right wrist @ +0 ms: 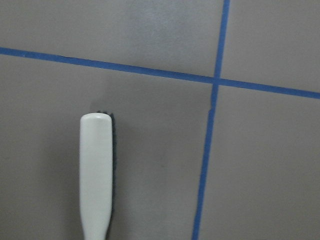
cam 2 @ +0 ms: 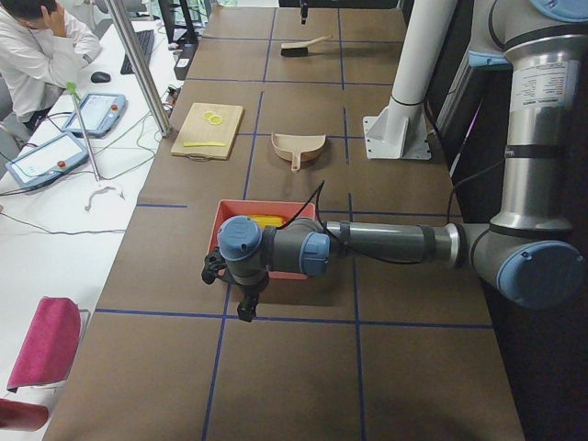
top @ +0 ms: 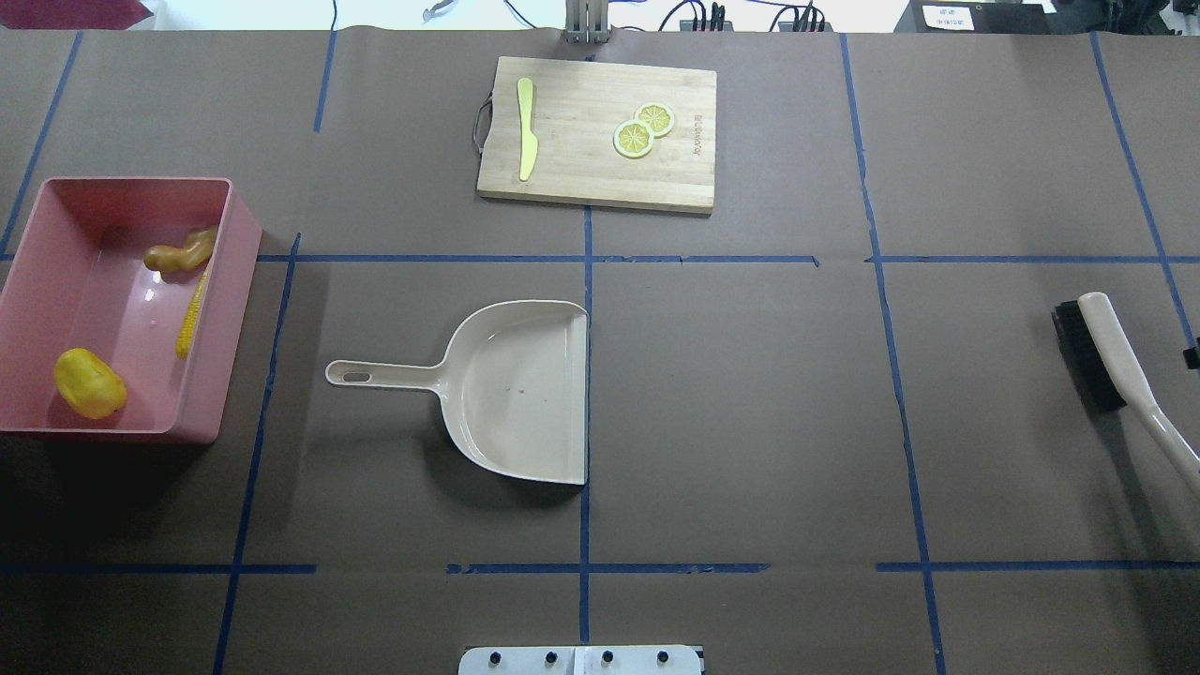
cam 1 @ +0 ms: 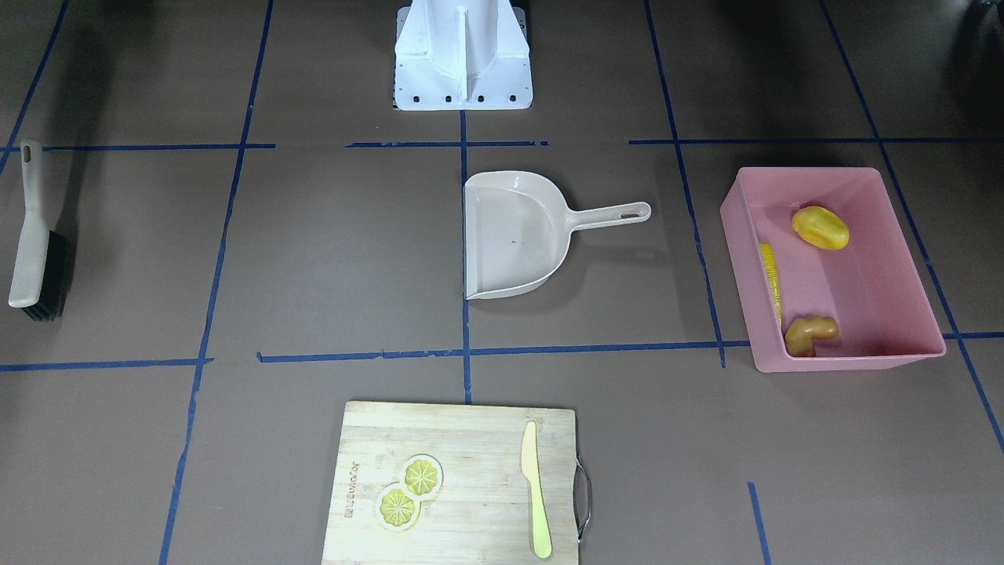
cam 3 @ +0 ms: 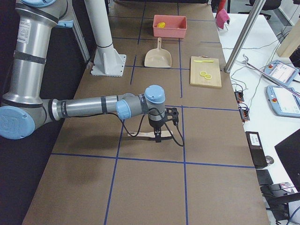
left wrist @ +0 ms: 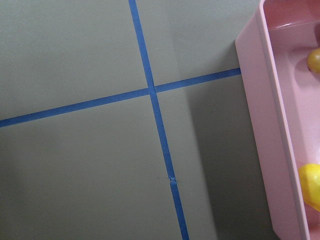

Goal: Sweep and dump trash into bin

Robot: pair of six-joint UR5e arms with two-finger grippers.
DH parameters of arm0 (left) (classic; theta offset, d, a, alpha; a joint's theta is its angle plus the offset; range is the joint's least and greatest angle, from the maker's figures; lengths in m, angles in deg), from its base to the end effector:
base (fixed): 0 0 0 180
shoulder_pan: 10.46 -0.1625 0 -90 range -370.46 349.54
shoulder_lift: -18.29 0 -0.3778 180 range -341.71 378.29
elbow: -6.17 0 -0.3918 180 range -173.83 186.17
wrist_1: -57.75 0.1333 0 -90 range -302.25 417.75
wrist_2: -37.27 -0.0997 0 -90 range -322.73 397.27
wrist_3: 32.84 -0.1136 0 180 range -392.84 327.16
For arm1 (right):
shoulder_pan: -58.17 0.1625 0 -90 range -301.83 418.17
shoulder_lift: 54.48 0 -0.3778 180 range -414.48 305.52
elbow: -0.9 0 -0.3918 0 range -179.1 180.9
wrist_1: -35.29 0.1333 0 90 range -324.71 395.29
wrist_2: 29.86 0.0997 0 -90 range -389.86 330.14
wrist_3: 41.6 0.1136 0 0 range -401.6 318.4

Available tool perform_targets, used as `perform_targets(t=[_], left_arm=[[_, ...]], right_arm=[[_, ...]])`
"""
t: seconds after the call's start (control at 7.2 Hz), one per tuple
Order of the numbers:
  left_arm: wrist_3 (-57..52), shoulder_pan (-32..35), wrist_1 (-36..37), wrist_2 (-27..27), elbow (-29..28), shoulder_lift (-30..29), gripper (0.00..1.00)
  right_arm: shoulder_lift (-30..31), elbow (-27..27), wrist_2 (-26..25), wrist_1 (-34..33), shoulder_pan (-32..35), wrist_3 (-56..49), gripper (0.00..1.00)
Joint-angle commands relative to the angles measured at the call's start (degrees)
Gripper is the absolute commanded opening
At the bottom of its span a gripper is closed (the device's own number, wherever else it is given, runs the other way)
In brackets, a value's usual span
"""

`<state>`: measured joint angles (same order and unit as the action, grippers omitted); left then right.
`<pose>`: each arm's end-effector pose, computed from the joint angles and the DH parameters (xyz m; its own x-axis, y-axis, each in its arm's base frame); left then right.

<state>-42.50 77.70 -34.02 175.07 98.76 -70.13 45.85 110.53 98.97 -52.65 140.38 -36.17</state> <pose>-0.0336 -0.4859 0.6046 0.6553 0.2242 -0.7213 -0.1441 0.9745 0.1720 0.0027 -0.4385 0.5380 0.7643 -0.1350 0.6306 0.0608 0.9886 0.1379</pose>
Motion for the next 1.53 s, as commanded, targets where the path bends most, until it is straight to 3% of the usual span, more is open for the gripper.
perform_targets(t=[0.0, 0.14, 0.42, 0.97, 1.39], left_arm=[[-0.37, 0.00, -0.08, -0.25, -0.56, 0.00, 1.00], [0.16, 0.00, 0.01, -0.08, -0.05, 0.09, 1.00], [0.25, 0.09, 0.01, 0.10, 0.92, 1.66, 1.00], [-0.28, 0.00, -0.34, 0.01, 0.66, 1.67, 1.00], [-0.45, -0.09, -0.52, -0.43, 0.22, 1.58, 1.00]], right_arm=[[-1.73, -1.34, -0.25, -9.10, 6.81, -11.67, 1.00], [0.46, -2.75, -0.08, -7.70, 6.82, -11.15, 1.00], [1.97, -9.50, -0.08, 2.20, 6.82, -10.36, 1.00], [1.44, -8.56, 4.04, 2.77, 6.82, -7.54, 1.00], [1.53, -8.65, 4.14, 2.77, 6.82, -7.54, 1.00]])
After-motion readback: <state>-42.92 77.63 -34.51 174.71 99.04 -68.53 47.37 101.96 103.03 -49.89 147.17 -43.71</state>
